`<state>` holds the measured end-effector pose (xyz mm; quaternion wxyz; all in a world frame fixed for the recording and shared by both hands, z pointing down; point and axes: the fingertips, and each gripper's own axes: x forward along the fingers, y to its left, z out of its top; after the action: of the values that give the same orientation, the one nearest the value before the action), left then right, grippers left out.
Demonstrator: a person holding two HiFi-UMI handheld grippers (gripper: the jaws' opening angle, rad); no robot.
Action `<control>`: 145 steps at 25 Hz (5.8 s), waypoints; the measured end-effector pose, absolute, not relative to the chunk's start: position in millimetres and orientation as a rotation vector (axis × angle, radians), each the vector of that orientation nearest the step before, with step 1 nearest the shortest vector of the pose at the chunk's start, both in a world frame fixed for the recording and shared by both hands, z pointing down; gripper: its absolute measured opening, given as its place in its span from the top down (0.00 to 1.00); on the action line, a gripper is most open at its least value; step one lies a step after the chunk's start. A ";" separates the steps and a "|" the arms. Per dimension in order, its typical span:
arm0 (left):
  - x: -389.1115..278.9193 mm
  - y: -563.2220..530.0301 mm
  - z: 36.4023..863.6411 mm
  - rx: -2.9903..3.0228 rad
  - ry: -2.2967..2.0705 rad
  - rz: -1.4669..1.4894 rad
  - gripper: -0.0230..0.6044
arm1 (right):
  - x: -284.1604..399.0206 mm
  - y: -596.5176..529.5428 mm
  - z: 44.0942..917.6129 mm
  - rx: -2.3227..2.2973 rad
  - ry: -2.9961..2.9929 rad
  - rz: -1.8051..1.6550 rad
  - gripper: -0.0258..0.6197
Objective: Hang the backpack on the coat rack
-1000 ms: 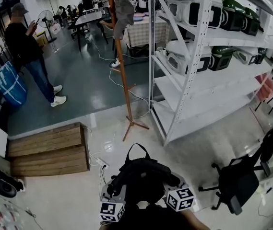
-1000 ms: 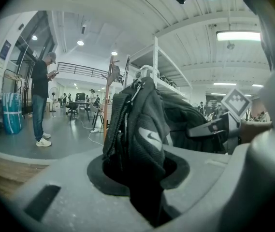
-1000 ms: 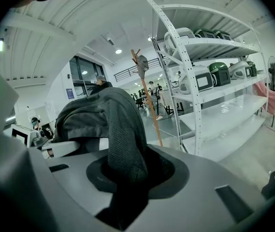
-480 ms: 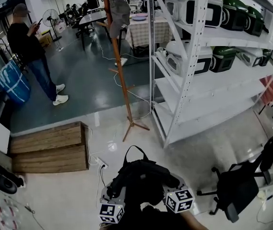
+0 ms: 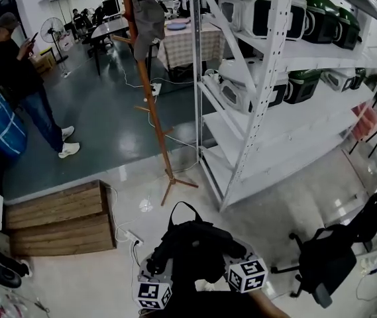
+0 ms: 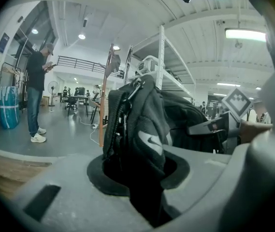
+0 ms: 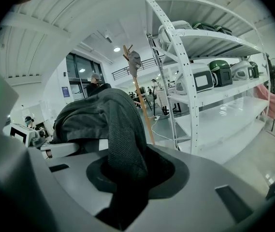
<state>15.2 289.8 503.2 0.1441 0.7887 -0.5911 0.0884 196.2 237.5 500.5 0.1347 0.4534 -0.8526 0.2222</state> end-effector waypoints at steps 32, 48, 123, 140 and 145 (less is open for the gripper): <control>-102.2 -12.4 561.2 2.188 -1.665 0.293 0.78 | 76.5 -69.4 560.6 1.263 -2.410 0.725 0.81; -87.7 -116.5 613.2 2.083 -1.708 0.244 0.78 | 85.9 -187.2 604.2 1.151 -2.406 0.677 0.81; -151.3 -262.0 886.3 1.655 -1.544 0.431 0.78 | 3.4 -355.8 881.3 0.963 -2.206 0.818 0.81; -160.1 -276.8 903.6 1.674 -1.550 0.471 0.76 | -5.1 -375.3 904.8 1.000 -2.158 0.846 0.79; -158.4 -275.4 908.2 1.651 -1.557 0.470 0.72 | -2.0 -377.9 908.4 1.002 -2.097 0.829 0.74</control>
<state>-158.4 -275.4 908.2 0.4004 0.6527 -0.6157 0.1859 -2.0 -377.9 908.4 0.3307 0.3832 -0.8020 0.3171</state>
